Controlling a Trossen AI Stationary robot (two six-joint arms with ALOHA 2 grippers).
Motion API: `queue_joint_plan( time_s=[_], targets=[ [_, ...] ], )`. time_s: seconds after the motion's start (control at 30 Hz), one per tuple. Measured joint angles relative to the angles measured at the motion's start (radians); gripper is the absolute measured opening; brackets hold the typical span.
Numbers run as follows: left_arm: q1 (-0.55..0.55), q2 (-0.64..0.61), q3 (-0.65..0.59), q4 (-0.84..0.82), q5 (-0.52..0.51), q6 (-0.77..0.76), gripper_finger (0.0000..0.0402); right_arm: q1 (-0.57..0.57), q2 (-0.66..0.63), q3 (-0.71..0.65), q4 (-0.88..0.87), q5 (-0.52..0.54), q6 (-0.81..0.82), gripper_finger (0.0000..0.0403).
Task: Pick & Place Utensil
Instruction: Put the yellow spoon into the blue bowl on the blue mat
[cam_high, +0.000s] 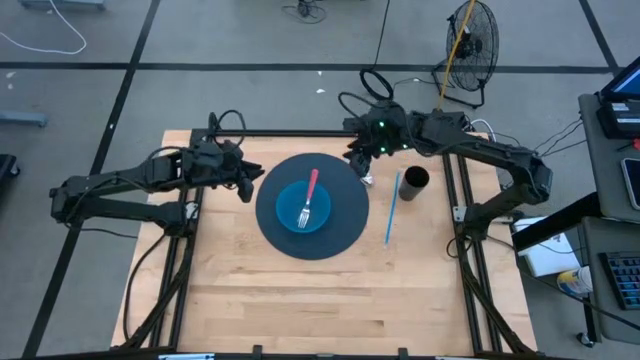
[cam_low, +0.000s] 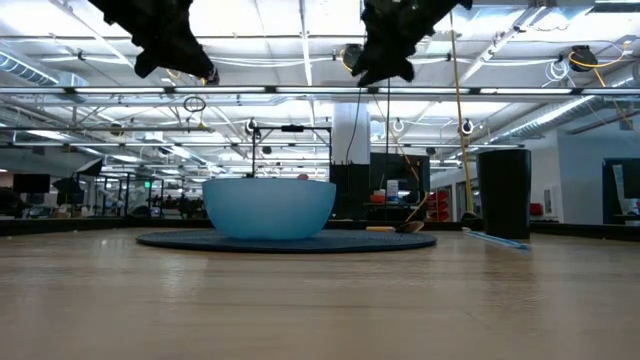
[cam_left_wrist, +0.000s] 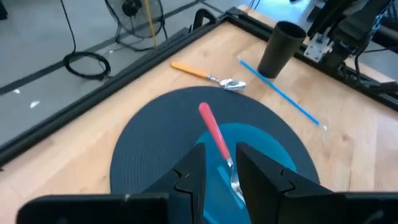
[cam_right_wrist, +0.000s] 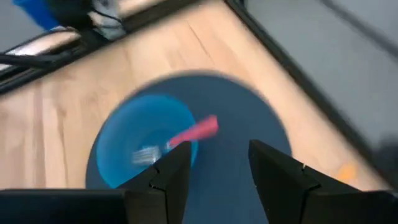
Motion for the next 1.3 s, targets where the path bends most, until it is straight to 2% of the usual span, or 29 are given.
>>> queue_joint_plan(
  time_s=[0.07,0.13,0.23,0.33,0.47,0.6,0.73,0.9,1.13,1.3],
  targets=[
    [0.000,0.000,0.000,0.003,0.000,-0.001,0.0090,-0.008,0.004,0.002,0.086,-0.057,-0.091,0.0155],
    [0.000,0.000,0.000,-0.003,-0.001,-0.001,0.0090,-0.013,-0.002,0.002,0.154,-0.082,-0.105,0.0155],
    [0.000,-0.001,0.000,-0.012,-0.001,-0.001,0.0090,-0.038,-0.004,0.005,0.221,-0.024,-0.046,0.0154],
    [0.000,0.000,0.000,-0.012,-0.001,-0.001,0.0090,-0.104,0.021,0.041,0.086,0.084,-0.015,0.0147],
    [0.000,0.000,0.000,-0.011,-0.032,0.000,0.0090,-0.187,0.106,0.119,-0.175,0.051,0.022,0.0136],
    [0.000,0.000,0.000,-0.009,-0.088,-0.001,0.0090,-0.190,0.194,0.218,-0.339,0.050,-0.022,0.0134],
    [0.000,0.000,0.000,-0.001,-0.106,-0.003,0.0090,-0.183,0.277,0.304,-0.378,0.033,-0.055,0.0139],
    [0.000,0.000,0.000,0.013,-0.107,-0.008,0.0090,-0.214,0.368,0.436,-0.370,-0.124,-0.062,0.0141],
    [0.000,0.000,0.000,0.030,-0.107,-0.004,0.0090,-0.280,0.519,0.605,-0.410,-0.175,-0.013,0.0140],
    [0.000,0.000,0.000,0.029,-0.107,-0.004,0.0090,-0.314,0.588,0.640,-0.448,-0.213,-0.006,0.0139]
  ],
)
